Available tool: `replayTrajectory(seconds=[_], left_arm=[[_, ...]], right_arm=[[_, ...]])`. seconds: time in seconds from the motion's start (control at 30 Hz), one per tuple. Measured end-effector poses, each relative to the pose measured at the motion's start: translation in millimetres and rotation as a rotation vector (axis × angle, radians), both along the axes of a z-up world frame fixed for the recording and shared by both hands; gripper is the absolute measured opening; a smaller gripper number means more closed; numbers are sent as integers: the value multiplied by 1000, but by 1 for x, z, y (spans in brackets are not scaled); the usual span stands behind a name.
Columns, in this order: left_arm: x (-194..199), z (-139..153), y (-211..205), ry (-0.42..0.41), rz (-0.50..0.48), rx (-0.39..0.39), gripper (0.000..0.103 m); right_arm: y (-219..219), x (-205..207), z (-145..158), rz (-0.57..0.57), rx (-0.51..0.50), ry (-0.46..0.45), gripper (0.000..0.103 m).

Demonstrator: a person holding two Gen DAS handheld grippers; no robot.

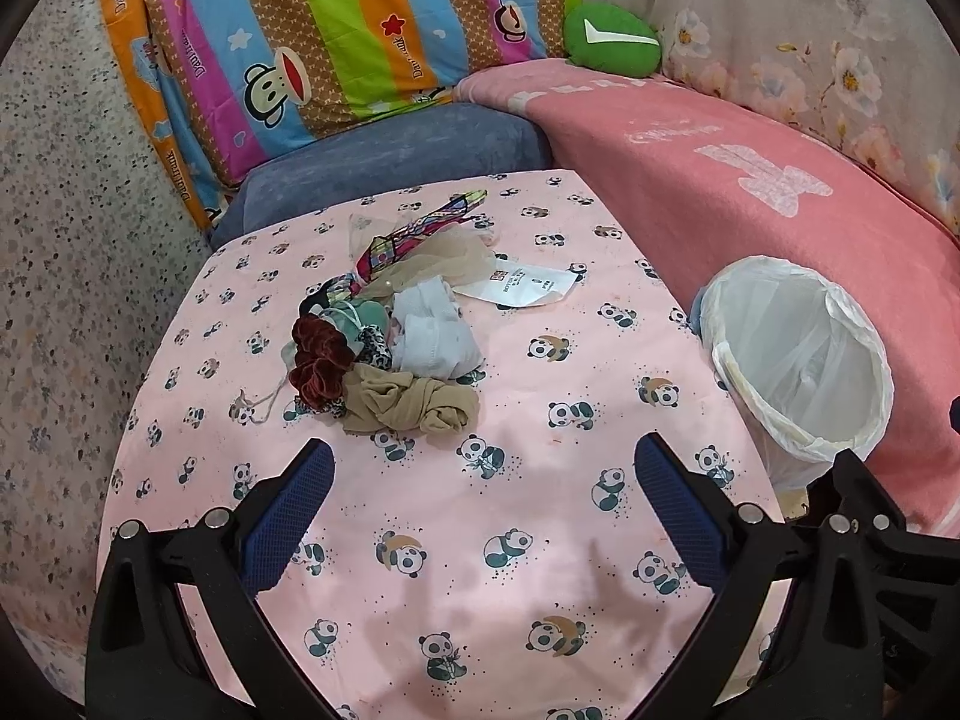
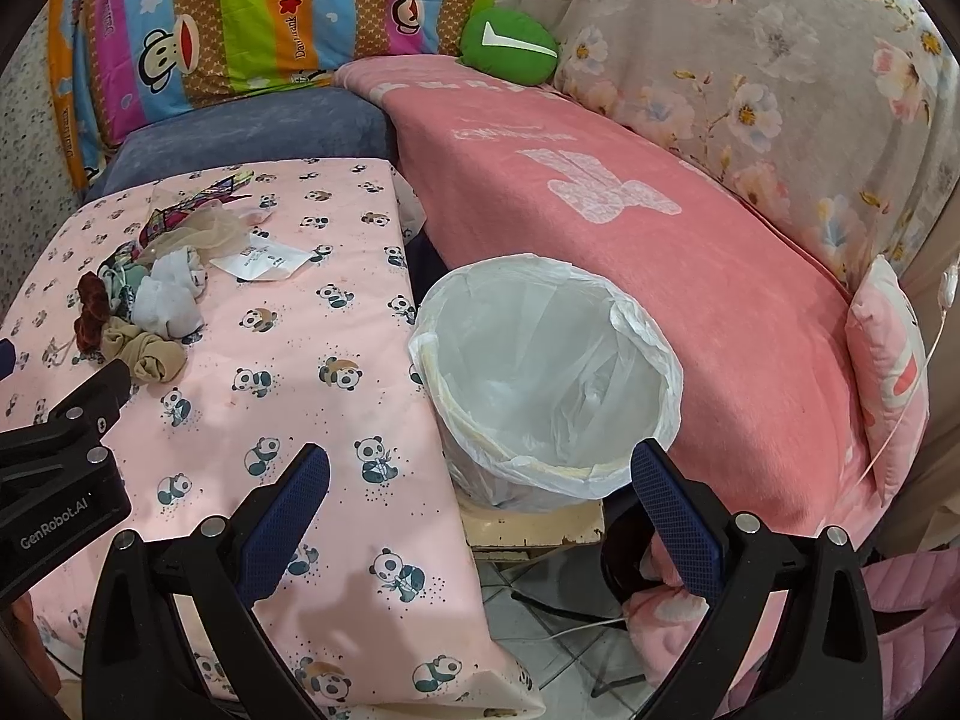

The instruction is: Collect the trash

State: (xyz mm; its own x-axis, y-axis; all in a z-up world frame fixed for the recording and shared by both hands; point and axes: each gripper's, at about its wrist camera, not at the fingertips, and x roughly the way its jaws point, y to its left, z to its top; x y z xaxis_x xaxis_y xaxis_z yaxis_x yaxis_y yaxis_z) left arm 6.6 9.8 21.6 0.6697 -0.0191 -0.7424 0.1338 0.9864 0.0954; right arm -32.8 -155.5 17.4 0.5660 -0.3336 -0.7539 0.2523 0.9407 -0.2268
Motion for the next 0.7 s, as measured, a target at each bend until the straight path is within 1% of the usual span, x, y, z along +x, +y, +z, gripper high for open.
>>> replayTrajectory(seconds=[0.2, 0.37, 0.7], left_arm=[[0, 1, -4, -1, -9, 3, 96], [2, 0, -6, 17, -8, -7, 96], [2, 1, -7, 11, -16, -2, 96]], right_arm=[[-1, 2, 0, -1, -1, 1, 96], [-4, 3, 0, -7, -3, 0, 96], [-7, 2, 1, -17, -6, -8, 96]])
